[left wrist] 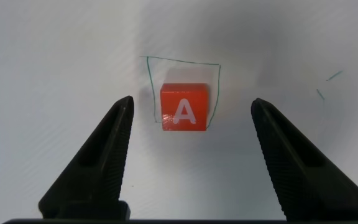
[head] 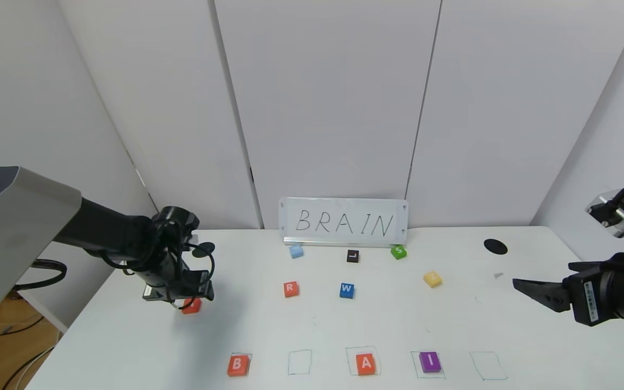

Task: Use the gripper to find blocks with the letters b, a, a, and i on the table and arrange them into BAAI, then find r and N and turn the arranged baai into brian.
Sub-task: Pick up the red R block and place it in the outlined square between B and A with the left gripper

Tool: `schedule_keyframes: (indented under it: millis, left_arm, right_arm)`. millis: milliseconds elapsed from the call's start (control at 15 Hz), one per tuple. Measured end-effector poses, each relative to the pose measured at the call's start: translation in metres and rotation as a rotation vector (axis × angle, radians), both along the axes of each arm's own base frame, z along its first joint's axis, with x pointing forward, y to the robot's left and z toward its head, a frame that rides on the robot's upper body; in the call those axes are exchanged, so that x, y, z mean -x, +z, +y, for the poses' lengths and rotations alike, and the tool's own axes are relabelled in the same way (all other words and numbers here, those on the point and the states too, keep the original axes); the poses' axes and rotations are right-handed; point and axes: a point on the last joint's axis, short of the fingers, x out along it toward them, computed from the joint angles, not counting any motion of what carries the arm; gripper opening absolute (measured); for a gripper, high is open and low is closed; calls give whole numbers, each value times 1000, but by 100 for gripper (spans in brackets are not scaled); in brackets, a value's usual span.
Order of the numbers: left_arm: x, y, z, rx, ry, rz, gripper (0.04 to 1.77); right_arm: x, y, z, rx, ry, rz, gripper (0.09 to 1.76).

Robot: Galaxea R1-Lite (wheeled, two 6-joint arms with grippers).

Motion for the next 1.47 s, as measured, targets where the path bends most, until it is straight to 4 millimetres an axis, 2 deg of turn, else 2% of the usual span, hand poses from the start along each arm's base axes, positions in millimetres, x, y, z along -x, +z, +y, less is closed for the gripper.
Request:
schedule_keyframes:
  millis: [333,933,1000,1200,1333,1467]
  left_arm:
    - [4,20,-16,7,-25,-53,153]
    - [8,26,-20,27,8,-33,166]
    - [12,32,-33,54,46,2,166]
    - [25,76,-107,155,91,6,168]
    - [30,93,-131,185,63,-30,169]
    - [32,99,-143,211,70,-53,169]
  right_arm:
    - [0,0,0,-1,1,1,171]
    - [0,0,0,-1,1,-2,171]
    - [1,1,0,-2,1,-4,171]
    - [1,1,0,-2,0,-7,171]
    - [2,2,0,-2,1,-8,171]
    - [2,2,0,-2,3,-9,171]
